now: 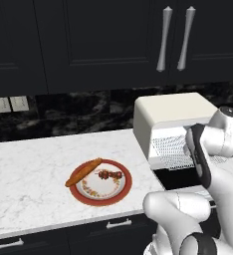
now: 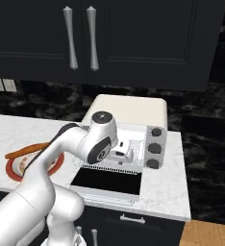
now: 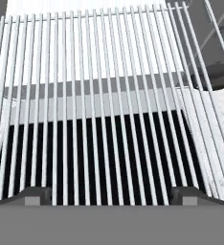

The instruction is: Pick up the kebab skewer and baguette bread, and place them inside the toaster oven. Close the toaster oven door and start by setting the timer.

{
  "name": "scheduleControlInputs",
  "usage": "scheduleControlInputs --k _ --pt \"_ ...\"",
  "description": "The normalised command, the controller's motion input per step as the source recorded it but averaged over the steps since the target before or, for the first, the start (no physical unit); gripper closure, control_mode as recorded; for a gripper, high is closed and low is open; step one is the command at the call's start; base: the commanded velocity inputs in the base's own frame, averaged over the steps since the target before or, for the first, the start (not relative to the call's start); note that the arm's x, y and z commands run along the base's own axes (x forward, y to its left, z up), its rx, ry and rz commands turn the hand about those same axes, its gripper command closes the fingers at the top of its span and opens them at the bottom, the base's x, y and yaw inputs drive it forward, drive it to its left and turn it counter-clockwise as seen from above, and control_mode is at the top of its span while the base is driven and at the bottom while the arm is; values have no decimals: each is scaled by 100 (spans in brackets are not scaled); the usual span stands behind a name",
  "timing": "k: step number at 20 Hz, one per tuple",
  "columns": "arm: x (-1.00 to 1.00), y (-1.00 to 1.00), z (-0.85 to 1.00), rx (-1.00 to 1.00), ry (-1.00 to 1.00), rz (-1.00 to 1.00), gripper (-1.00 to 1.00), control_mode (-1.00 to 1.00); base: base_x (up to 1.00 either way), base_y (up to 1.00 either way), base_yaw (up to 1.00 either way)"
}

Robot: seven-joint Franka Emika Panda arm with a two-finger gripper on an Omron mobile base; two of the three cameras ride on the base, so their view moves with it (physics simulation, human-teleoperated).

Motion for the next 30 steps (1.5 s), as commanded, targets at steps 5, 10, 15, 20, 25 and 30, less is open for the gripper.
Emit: scheduleControlInputs --k 5,10,15,20,25,30 --pt "-12 85 84 1 3 -17 -100 -100 0 0 0" --pt "-20 100 28 0 5 -24 -100 -100 0 0 0" --pt "-22 100 -1 0 6 -18 -100 -100 0 0 0" --pt "22 93 -3 -2 10 -2 -100 -100 0 0 0" --pt "16 94 -17 -5 17 0 -100 -100 0 0 0" --pt "5 87 -25 0 20 -1 -100 -100 0 0 0"
